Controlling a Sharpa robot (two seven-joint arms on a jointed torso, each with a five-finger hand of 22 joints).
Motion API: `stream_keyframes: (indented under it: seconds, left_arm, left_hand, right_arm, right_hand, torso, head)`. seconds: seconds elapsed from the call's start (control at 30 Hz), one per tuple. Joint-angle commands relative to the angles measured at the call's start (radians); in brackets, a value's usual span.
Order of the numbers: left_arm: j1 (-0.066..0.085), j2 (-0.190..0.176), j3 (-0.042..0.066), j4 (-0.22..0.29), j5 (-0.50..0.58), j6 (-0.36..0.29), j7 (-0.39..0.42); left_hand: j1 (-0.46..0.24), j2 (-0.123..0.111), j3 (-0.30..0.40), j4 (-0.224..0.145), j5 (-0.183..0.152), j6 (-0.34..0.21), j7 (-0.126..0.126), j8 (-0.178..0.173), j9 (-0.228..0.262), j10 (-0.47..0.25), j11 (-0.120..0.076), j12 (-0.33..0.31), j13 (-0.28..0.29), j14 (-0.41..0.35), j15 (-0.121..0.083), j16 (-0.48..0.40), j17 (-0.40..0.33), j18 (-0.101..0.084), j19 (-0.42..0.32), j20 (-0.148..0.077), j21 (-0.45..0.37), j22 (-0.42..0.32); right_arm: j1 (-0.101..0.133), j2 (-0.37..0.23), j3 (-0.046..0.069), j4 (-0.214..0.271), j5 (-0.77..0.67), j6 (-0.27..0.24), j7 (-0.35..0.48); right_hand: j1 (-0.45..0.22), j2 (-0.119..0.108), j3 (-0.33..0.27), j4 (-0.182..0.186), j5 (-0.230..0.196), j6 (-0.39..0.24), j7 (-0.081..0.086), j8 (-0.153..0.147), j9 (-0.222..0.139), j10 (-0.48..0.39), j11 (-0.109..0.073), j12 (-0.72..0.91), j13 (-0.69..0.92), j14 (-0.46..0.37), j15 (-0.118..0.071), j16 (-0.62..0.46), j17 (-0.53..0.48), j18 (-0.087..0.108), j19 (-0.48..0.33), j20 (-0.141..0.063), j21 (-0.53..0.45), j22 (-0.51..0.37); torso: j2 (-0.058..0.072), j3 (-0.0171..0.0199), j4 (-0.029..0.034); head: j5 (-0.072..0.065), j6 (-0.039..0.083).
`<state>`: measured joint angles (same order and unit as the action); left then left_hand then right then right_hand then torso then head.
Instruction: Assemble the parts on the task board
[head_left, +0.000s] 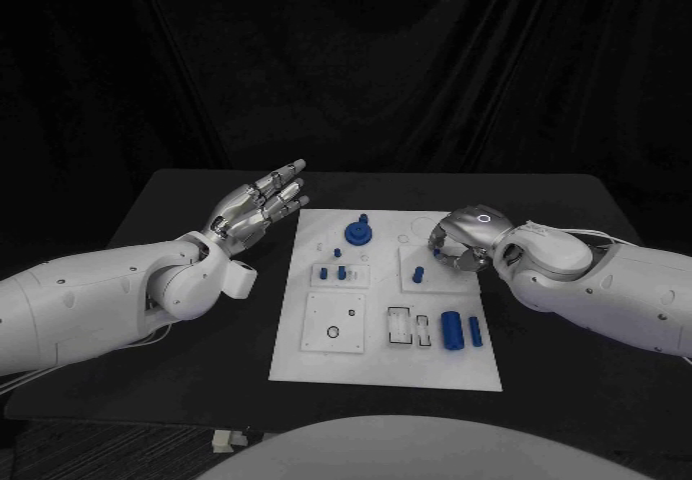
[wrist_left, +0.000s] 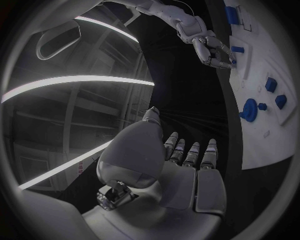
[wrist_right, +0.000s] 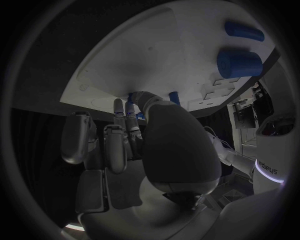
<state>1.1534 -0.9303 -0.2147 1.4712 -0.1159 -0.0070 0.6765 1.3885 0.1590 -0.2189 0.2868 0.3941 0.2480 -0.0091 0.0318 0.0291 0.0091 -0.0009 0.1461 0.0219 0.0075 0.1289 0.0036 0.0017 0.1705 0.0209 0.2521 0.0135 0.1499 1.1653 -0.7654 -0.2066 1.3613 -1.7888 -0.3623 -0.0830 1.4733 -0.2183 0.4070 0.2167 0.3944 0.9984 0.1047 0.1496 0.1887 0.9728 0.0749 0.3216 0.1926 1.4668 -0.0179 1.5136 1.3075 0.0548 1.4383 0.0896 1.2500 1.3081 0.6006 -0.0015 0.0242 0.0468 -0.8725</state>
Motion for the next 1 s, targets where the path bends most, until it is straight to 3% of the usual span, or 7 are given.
stream_keyframes:
  seconds: [0.03,0.23,0.57,1.0]
  left_arm:
    - [-0.002,0.004,0.001,-0.002,0.007,0.018,0.097]
    - [-0.003,0.006,0.001,-0.006,0.007,0.021,0.094]
    - [-0.006,0.009,0.001,-0.013,0.007,0.025,0.082]
    - [-0.015,0.008,0.001,-0.018,0.007,0.029,0.073]
  left_hand:
    - [0.016,0.002,-0.004,0.0,0.01,0.004,0.01,-0.001,0.002,0.001,0.008,0.006,0.001,0.001,0.011,0.004,0.003,0.01,0.002,0.01,0.007,0.003]
    - [0.039,0.004,-0.002,-0.004,0.027,0.011,0.02,-0.001,0.002,0.001,0.011,0.009,0.001,0.004,0.017,0.007,0.004,0.01,0.007,0.02,0.009,0.015]
    - [0.065,0.01,0.001,-0.006,0.046,0.018,0.034,0.0,0.003,0.002,0.017,0.013,0.002,0.013,0.028,0.016,0.008,0.01,0.018,0.033,0.014,0.035]
    - [0.083,0.013,0.002,-0.008,0.057,0.031,0.048,0.002,0.005,0.004,0.025,0.02,0.003,0.022,0.039,0.027,0.011,0.009,0.029,0.039,0.019,0.05]
  right_arm:
    - [-0.002,0.001,0.001,-0.002,-0.001,-0.008,0.014]
    - [-0.002,0.0,0.001,-0.001,0.016,-0.025,0.026]
    - [-0.002,-0.003,0.001,0.003,0.03,-0.059,0.039]
    - [0.004,-0.019,0.001,0.023,0.032,-0.093,0.046]
  right_hand:
    - [-0.006,-0.002,0.01,-0.008,-0.007,0.02,0.0,0.013,0.012,0.019,-0.003,0.012,0.003,0.069,-0.004,-0.005,0.132,0.017,-0.007,-0.004,-0.002,0.168]
    - [-0.009,0.002,0.017,-0.024,-0.019,0.044,-0.003,0.032,0.035,0.041,-0.012,0.025,0.007,0.07,-0.009,-0.005,0.133,0.017,-0.005,-0.008,0.001,0.169]
    - [-0.003,0.016,0.028,-0.059,-0.046,0.078,-0.002,0.064,0.082,0.089,-0.022,0.047,0.014,0.07,-0.003,-0.004,0.134,0.015,-0.002,-0.005,0.009,0.171]
    - [0.002,0.02,0.033,-0.074,-0.048,0.086,0.001,0.073,0.099,0.109,-0.023,0.052,0.015,0.071,-0.003,-0.004,0.135,0.013,0.0,-0.004,0.014,0.173]
  torso:
    - [0.0,-0.0002,-0.0007]
    - [-0.001,-0.0004,-0.001]
    - [-0.001,-0.0006,-0.001]
    - [-0.001,-0.0005,-0.0006]
  head:
    - [0.003,0.0]
    - [0.003,0.0]
    - [0.009,0.0]
    - [0.01,0.0]
